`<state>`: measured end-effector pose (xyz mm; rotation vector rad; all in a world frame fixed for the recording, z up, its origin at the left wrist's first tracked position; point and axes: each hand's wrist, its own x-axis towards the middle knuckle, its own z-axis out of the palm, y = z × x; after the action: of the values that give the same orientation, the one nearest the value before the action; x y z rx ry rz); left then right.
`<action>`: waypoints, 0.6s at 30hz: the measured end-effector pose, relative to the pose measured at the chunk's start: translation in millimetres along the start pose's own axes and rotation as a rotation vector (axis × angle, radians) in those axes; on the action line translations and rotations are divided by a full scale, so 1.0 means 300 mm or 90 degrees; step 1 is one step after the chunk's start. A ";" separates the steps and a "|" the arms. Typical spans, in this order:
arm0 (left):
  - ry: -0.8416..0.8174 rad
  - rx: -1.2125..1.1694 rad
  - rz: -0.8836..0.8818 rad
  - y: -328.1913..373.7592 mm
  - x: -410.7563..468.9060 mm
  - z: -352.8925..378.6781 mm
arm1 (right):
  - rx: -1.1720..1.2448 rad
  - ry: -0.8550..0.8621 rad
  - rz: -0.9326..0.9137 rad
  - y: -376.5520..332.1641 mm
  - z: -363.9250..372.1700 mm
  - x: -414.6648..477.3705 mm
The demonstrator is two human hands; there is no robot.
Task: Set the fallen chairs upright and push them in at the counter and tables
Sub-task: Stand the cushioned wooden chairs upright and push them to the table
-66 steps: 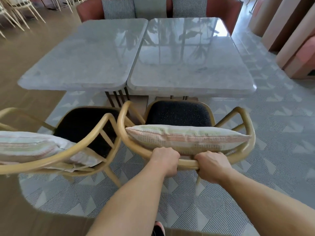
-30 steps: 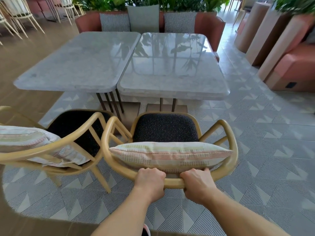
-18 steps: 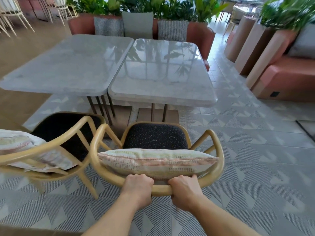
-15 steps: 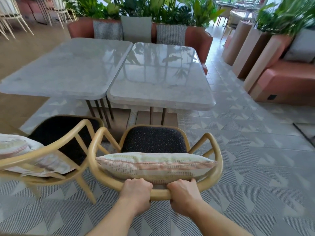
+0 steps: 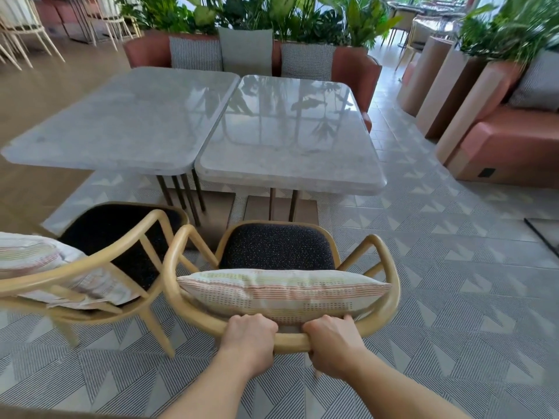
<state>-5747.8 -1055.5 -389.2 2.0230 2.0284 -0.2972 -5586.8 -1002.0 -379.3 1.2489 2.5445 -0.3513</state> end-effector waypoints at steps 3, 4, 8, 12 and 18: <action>-0.008 0.003 -0.003 0.008 -0.002 0.001 | 0.005 -0.008 0.007 0.004 0.005 -0.002; -0.011 0.004 -0.002 0.009 -0.003 0.000 | 0.005 -0.010 0.009 0.004 0.007 -0.002; -0.017 0.006 0.002 -0.001 -0.006 -0.011 | 0.009 -0.014 0.016 -0.006 0.008 0.001; -0.029 0.009 0.010 -0.004 -0.012 -0.019 | 0.009 -0.018 0.022 -0.009 0.014 0.002; -0.039 0.014 0.023 -0.014 -0.017 -0.039 | 0.024 -0.019 0.030 -0.015 0.015 0.008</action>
<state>-5752.6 -1056.5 -376.8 2.0352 1.9587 -0.3725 -5591.2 -1004.5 -383.7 1.3060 2.4903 -0.4064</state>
